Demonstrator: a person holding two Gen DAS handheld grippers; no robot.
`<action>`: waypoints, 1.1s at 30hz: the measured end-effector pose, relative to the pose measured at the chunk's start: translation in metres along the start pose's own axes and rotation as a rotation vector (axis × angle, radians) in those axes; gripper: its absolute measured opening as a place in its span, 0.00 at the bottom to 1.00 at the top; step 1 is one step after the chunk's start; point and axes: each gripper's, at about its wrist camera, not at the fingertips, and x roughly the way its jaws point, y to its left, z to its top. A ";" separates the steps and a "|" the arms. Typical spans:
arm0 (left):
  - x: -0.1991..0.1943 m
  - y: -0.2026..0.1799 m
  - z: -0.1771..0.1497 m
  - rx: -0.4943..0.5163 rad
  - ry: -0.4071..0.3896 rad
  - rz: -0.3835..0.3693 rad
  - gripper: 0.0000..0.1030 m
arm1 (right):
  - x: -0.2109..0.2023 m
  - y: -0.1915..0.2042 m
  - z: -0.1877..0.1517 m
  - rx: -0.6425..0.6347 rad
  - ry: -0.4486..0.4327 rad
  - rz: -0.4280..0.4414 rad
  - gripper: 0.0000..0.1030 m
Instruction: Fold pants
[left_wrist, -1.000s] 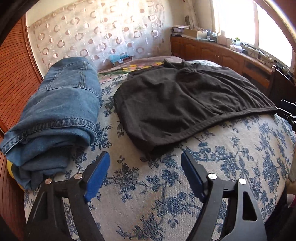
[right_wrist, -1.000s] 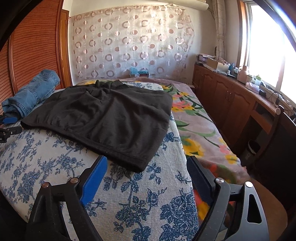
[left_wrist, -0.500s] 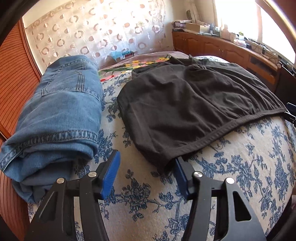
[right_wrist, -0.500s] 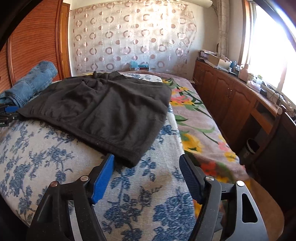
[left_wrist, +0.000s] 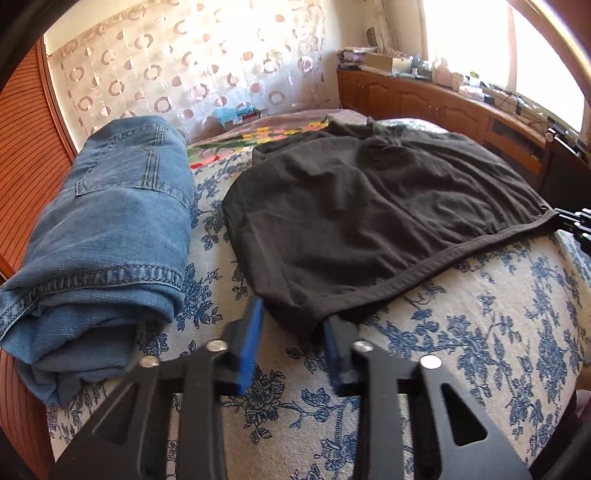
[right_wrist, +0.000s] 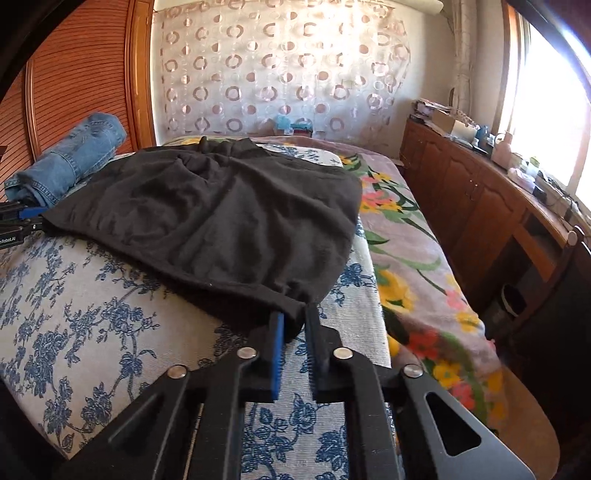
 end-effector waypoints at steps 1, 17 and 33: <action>-0.004 0.000 0.000 -0.004 -0.017 -0.006 0.10 | -0.001 0.000 0.000 -0.003 -0.004 0.003 0.07; -0.068 -0.005 -0.035 -0.049 -0.088 -0.095 0.07 | -0.053 -0.009 -0.014 -0.014 -0.057 0.069 0.05; -0.088 -0.022 -0.059 -0.066 -0.064 -0.164 0.07 | -0.086 -0.023 -0.032 -0.037 -0.026 0.057 0.05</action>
